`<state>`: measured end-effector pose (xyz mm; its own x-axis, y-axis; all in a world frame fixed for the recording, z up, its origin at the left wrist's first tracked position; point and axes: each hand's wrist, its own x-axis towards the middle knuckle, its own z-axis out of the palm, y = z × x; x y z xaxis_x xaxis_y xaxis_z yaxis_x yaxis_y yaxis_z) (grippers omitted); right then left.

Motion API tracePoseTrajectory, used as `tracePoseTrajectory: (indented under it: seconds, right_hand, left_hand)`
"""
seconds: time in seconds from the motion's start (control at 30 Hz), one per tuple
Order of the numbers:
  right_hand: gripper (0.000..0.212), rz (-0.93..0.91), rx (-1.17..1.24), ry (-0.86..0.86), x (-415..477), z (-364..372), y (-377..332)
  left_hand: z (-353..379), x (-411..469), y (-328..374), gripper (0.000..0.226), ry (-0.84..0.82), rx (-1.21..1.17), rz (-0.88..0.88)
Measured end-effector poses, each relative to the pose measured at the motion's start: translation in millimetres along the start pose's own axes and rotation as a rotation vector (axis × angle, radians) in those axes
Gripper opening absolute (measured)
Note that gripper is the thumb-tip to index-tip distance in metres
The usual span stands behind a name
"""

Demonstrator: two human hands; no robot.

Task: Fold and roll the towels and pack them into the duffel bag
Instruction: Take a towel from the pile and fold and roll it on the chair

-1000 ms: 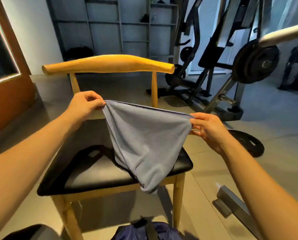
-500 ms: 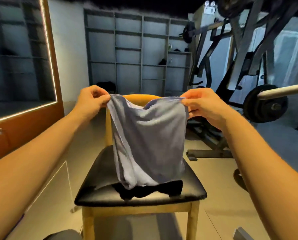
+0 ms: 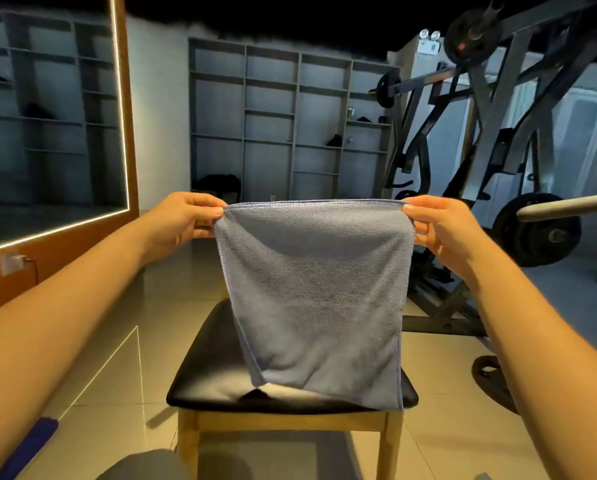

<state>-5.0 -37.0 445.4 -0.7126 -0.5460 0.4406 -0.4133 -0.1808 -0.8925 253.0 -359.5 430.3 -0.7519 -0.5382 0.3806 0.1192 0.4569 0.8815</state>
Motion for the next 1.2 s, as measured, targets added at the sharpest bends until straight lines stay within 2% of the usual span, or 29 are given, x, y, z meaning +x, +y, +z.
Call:
tracePoseTrajectory:
  seconds: [0.13, 0.23, 0.33, 0.43, 0.53, 0.6, 0.67, 0.83, 1.0, 1.2]
  right_hand:
    - [0.022, 0.026, 0.171, -0.106, 1, -8, 1]
    - [0.02, 0.049, 0.283, -0.134, 6, -5, 4]
    - [0.017, 0.09, 0.291, -0.074, 21, 0, 18]
    - [0.016, 0.156, 0.101, 0.034, 44, 8, 53]
    - [0.012, 0.242, -0.245, 0.058, 67, 25, 108]
    - [0.006, 0.283, -0.436, 0.057, 81, 39, 153]
    - [0.006, 0.304, -0.561, 0.052, 94, 51, 198]
    - [0.008, 0.387, -0.657, 0.064, 121, 63, 286]
    - [0.011, 0.5, -0.74, 0.013, 146, 75, 342]
    - [0.011, 0.464, -0.909, -0.004, 169, 88, 377]
  left_hand:
    - [-8, -3, -2, 0.018, -0.156, -0.281, -0.035]
    - [-2, 3, -6, 0.023, -0.146, -0.426, -0.058]
    - [4, 21, -15, 0.023, -0.137, -0.433, -0.104]
    - [14, 50, -40, 0.023, -0.049, -0.249, -0.213]
    - [34, 83, -92, 0.018, 0.101, 0.121, -0.292]
    - [49, 99, -135, 0.008, 0.117, 0.345, -0.328]
    - [64, 112, -176, 0.008, 0.091, 0.47, -0.36]
    - [84, 136, -254, 0.012, 0.026, 0.619, -0.385]
    - [95, 165, -304, 0.017, -0.042, 0.704, -0.389]
    - [100, 184, -334, 0.021, -0.049, 0.807, -0.391]
